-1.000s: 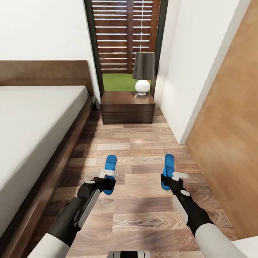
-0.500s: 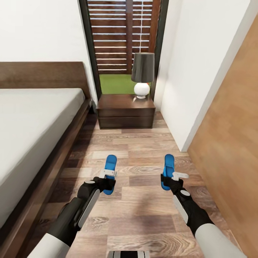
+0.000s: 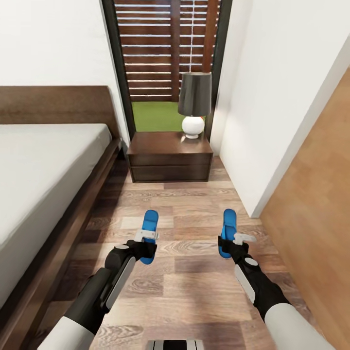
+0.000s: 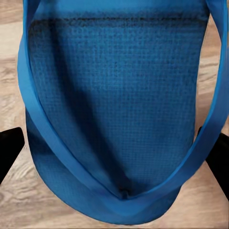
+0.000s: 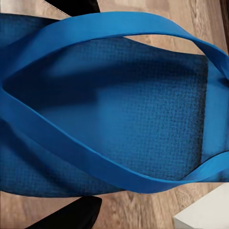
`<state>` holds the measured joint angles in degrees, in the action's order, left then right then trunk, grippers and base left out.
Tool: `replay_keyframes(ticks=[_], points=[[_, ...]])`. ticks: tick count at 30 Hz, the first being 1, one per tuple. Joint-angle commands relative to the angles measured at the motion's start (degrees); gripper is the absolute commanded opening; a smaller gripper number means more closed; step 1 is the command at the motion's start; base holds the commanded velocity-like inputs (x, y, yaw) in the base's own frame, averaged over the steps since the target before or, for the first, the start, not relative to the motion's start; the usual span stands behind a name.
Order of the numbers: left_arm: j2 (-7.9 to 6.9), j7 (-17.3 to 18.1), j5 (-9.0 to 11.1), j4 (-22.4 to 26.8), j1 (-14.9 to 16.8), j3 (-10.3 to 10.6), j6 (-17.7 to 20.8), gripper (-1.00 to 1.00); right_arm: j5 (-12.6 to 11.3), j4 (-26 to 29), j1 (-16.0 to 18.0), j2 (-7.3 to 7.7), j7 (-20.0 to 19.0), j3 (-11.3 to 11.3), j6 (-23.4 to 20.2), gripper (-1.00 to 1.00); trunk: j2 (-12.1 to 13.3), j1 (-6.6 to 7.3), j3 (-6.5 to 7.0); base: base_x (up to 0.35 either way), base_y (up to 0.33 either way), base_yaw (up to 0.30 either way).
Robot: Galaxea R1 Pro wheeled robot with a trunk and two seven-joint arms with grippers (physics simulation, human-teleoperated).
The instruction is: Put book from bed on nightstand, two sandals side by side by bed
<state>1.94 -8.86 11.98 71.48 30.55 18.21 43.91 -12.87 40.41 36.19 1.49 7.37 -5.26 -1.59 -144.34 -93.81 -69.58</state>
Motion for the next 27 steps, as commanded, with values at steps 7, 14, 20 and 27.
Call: replay_keyframes(ticks=[7,14,20,27], points=[[-0.01,-0.54,0.59,0.06,0.04,0.07,0.18,-1.00,-0.48,0.02,0.02,0.10,0.62,-0.53,-0.27,-1.00,-0.02,-0.02,-0.05,0.332,-0.064,0.000],[-0.01,-0.54,0.59,0.06,0.02,0.07,0.19,-1.00,-0.48,0.14,0.02,0.10,0.55,-0.54,-0.02,-1.00,-0.02,-0.02,-0.05,0.332,-0.063,0.000],[-0.01,-0.54,0.59,0.06,0.03,0.07,0.16,-1.00,-0.48,0.11,0.02,0.02,0.54,-0.54,0.01,-1.00,-0.02,-0.02,-0.05,0.332,-0.003,0.004],[-0.01,-0.54,0.59,0.06,0.03,0.15,0.19,-1.00,-0.46,0.10,0.02,0.01,0.54,-0.54,-0.13,-1.00,-0.02,-0.02,-0.05,0.332,-0.059,0.104]])
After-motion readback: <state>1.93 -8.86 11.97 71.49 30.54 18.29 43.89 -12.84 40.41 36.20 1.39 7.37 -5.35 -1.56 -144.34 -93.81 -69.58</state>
